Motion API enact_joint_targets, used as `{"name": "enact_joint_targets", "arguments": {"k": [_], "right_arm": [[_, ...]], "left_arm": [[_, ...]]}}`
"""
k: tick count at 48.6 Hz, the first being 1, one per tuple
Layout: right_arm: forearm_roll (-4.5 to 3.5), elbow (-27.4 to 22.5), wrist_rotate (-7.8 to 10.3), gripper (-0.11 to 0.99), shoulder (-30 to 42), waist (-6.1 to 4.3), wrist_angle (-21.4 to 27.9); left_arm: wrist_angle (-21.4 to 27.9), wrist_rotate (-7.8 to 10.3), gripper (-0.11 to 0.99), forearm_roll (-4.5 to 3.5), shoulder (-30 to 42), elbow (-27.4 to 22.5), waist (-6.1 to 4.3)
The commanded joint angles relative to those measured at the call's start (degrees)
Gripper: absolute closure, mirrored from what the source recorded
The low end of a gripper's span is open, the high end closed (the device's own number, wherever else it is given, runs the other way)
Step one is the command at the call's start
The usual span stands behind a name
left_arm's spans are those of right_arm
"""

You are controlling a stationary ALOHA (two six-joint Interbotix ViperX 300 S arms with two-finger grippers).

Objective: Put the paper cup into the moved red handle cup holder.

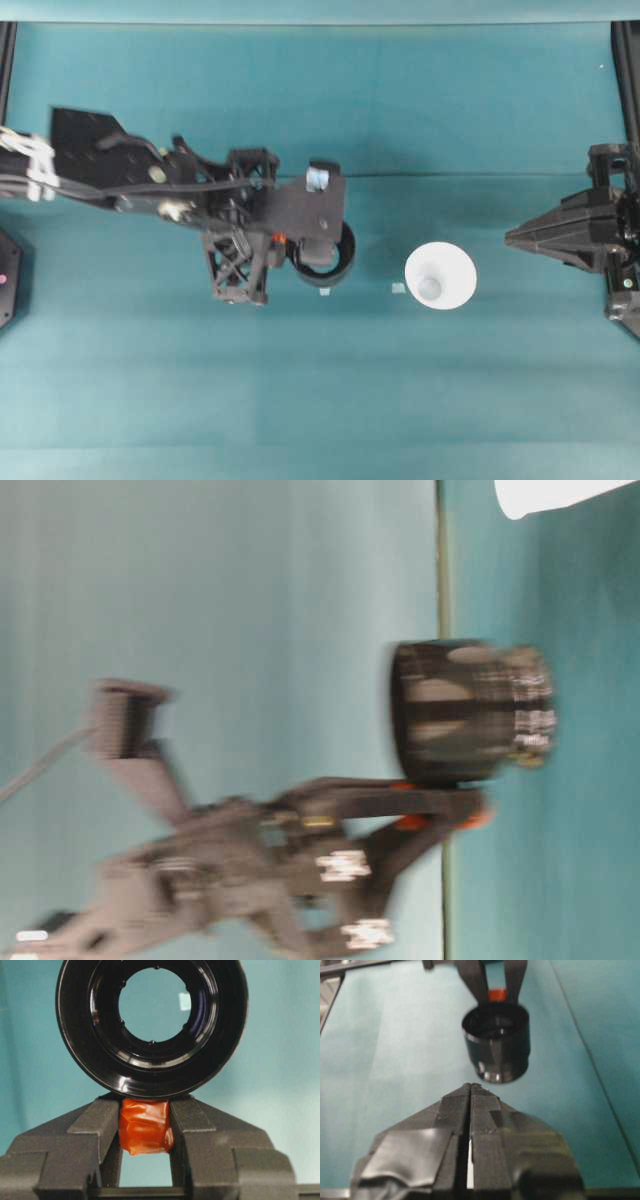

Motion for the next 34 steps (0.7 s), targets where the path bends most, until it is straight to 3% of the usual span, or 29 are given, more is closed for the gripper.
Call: {"name": "enact_joint_targets", "arguments": {"k": [1,15,34], "right_arm": [[0.09,-0.88,0.44,0.98,0.26,-0.09,-0.26],[0.09,-0.88,0.44,0.98,0.26,-0.09,-0.26],[0.09,-0.88,0.44,0.98,0.26,-0.09,0.70]], "left_arm": [[-2.55,-0.09,0.61,0.18,0.88,0.79,-0.62],[-6.42,-0.18,0.61,0.26,4.48,1.93,-1.58],[-8.17,-0.18,0.61,0.26,7.38,1.58,-1.58]]}}
